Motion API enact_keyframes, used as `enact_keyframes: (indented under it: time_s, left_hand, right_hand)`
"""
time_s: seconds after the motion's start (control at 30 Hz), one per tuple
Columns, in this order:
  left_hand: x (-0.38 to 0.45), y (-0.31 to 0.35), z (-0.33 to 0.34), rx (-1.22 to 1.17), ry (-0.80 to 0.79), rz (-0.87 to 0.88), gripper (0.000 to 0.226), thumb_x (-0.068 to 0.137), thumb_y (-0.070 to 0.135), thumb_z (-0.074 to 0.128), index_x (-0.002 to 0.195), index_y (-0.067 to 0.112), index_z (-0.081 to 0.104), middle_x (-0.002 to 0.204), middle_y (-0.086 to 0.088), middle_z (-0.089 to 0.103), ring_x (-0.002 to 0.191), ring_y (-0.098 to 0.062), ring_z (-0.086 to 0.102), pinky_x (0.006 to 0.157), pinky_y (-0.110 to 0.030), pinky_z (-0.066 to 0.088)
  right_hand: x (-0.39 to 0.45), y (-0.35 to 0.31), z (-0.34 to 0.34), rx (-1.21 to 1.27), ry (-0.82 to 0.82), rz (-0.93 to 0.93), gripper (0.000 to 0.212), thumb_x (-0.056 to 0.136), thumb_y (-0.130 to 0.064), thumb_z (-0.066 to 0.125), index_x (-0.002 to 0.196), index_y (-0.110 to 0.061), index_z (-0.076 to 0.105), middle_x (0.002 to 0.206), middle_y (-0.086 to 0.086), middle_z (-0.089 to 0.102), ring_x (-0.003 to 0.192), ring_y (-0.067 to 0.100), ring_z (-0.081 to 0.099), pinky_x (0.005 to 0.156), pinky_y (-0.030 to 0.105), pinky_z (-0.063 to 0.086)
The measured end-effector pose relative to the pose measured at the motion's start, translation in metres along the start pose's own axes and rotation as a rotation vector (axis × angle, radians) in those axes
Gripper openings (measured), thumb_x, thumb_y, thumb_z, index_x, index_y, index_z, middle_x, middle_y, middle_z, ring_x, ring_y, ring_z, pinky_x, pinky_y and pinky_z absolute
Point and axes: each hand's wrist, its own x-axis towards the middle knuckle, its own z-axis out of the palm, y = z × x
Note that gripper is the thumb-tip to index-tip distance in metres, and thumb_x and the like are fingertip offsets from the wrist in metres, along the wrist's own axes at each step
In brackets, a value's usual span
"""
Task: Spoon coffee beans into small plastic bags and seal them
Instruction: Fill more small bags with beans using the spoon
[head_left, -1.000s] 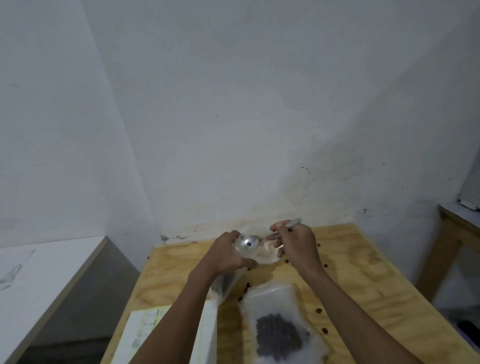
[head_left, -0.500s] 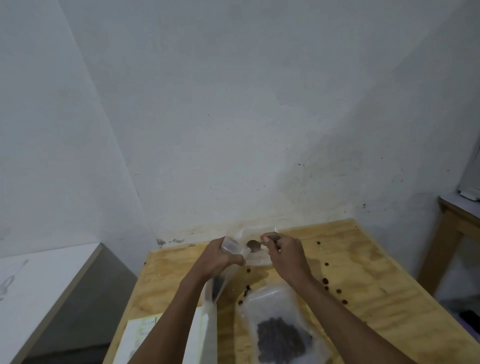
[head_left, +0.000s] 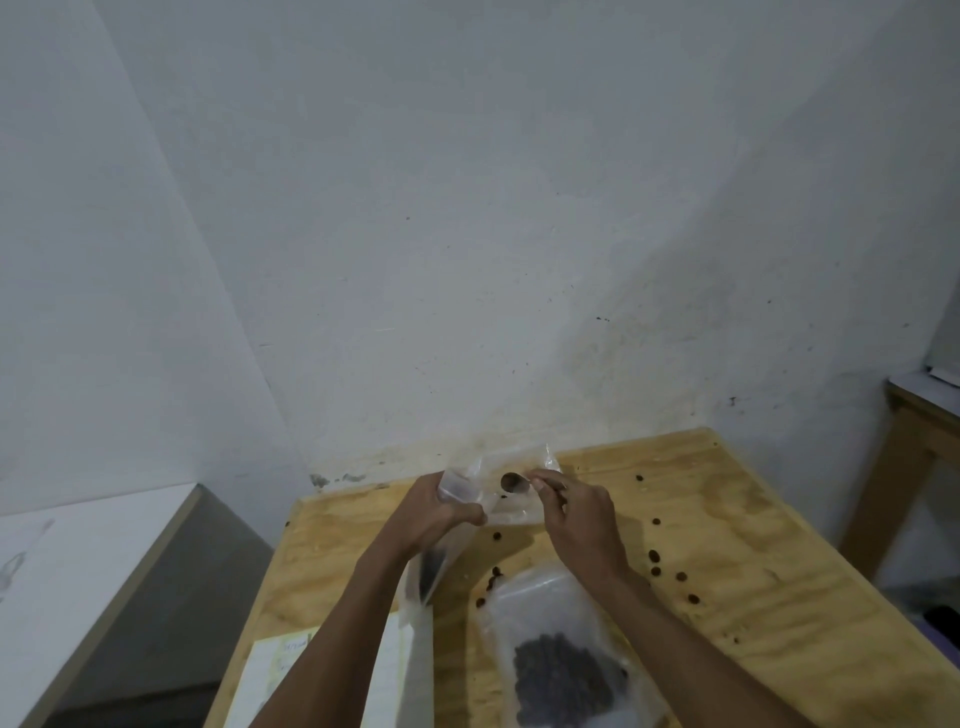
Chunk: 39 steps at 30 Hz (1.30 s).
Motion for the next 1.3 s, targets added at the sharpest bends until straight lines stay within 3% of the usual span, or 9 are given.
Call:
enact_keyframes:
  time_s: [0.17, 0.37, 0.5, 0.6, 0.7, 0.9, 1.1, 1.2, 1.3]
  left_hand:
    - [0.005, -0.004, 0.001, 0.002, 0.005, 0.001, 0.051, 0.054, 0.047, 0.075, 0.100, 0.027, 0.070, 0.098, 0.004, 0.073, 0.089, -0.014, 0.070, 0.078, -0.035, 0.061]
    - [0.019, 0.022, 0.001, -0.077, 0.025, 0.070, 0.032, 0.059, 0.031, 0.077, 0.091, 0.025, 0.074, 0.090, 0.007, 0.076, 0.080, -0.007, 0.071, 0.076, -0.036, 0.060]
    - [0.039, 0.035, 0.011, -0.206, 0.034, 0.072, 0.039, 0.061, 0.032, 0.077, 0.082, -0.001, 0.073, 0.087, -0.012, 0.075, 0.082, -0.030, 0.072, 0.071, -0.043, 0.055]
    - [0.050, 0.036, 0.019, -0.286, 0.023, 0.064, 0.054, 0.063, 0.036, 0.076, 0.084, -0.012, 0.064, 0.081, -0.014, 0.065, 0.077, -0.025, 0.063, 0.071, -0.040, 0.045]
    - [0.054, 0.037, 0.017, -0.318, 0.049, 0.053, 0.055, 0.061, 0.040, 0.075, 0.086, -0.008, 0.068, 0.084, -0.017, 0.068, 0.081, -0.031, 0.066, 0.073, -0.040, 0.049]
    - [0.047, 0.037, 0.009, -0.289, -0.005, 0.052, 0.019, 0.065, 0.027, 0.072, 0.072, 0.010, 0.076, 0.080, -0.009, 0.073, 0.078, -0.026, 0.071, 0.070, -0.037, 0.053]
    - [0.037, 0.028, 0.008, -0.213, -0.009, 0.047, 0.040, 0.059, 0.033, 0.073, 0.073, -0.005, 0.069, 0.074, -0.009, 0.067, 0.070, -0.021, 0.066, 0.063, -0.031, 0.048]
    - [0.033, 0.026, 0.008, -0.177, -0.028, 0.047, 0.020, 0.064, 0.023, 0.074, 0.077, 0.008, 0.074, 0.076, -0.002, 0.073, 0.073, -0.019, 0.071, 0.061, -0.026, 0.052]
    - [0.029, 0.024, 0.009, -0.108, -0.028, 0.026, 0.025, 0.068, 0.019, 0.082, 0.091, 0.021, 0.073, 0.084, 0.006, 0.074, 0.080, -0.012, 0.071, 0.065, -0.023, 0.057]
  right_hand:
    - [0.002, -0.002, 0.000, -0.019, -0.101, 0.048, 0.022, 0.100, -0.017, 0.062, 0.114, -0.020, 0.078, 0.090, -0.004, 0.078, 0.059, -0.007, 0.057, 0.059, 0.004, 0.042]
    - [0.014, 0.006, -0.001, 0.102, -0.100, 0.293, 0.021, 0.101, -0.019, 0.061, 0.101, -0.014, 0.081, 0.073, 0.000, 0.074, 0.062, 0.009, 0.067, 0.062, 0.028, 0.055]
    - [0.023, 0.008, -0.004, 0.316, -0.115, 0.558, 0.023, 0.099, -0.014, 0.059, 0.088, -0.009, 0.079, 0.065, 0.010, 0.073, 0.044, 0.012, 0.059, 0.044, 0.023, 0.044]
    - [0.029, 0.009, -0.009, 0.581, -0.092, 0.778, 0.017, 0.094, -0.004, 0.059, 0.091, 0.002, 0.075, 0.073, 0.018, 0.074, 0.045, 0.017, 0.055, 0.040, 0.022, 0.037]
    - [0.031, 0.011, -0.015, 0.712, -0.057, 0.893, 0.017, 0.092, 0.002, 0.057, 0.094, 0.006, 0.073, 0.071, 0.020, 0.071, 0.042, 0.015, 0.050, 0.037, 0.020, 0.036]
    - [0.028, 0.018, -0.017, 0.764, 0.021, 0.911, 0.016, 0.093, 0.001, 0.056, 0.093, 0.004, 0.072, 0.081, 0.023, 0.076, 0.048, 0.019, 0.047, 0.037, 0.021, 0.036]
    - [0.025, 0.014, -0.017, 0.737, 0.108, 0.914, 0.015, 0.093, 0.001, 0.056, 0.092, 0.003, 0.071, 0.073, 0.019, 0.075, 0.045, 0.018, 0.049, 0.037, 0.022, 0.038]
    - [0.023, 0.015, -0.016, 0.743, 0.151, 0.903, 0.016, 0.093, 0.000, 0.056, 0.093, 0.003, 0.072, 0.079, 0.021, 0.076, 0.042, 0.015, 0.051, 0.038, 0.022, 0.040]
    - [0.021, 0.014, -0.017, 0.721, 0.177, 0.860, 0.017, 0.092, -0.001, 0.058, 0.093, 0.001, 0.074, 0.078, 0.020, 0.076, 0.040, 0.013, 0.051, 0.040, 0.023, 0.042]
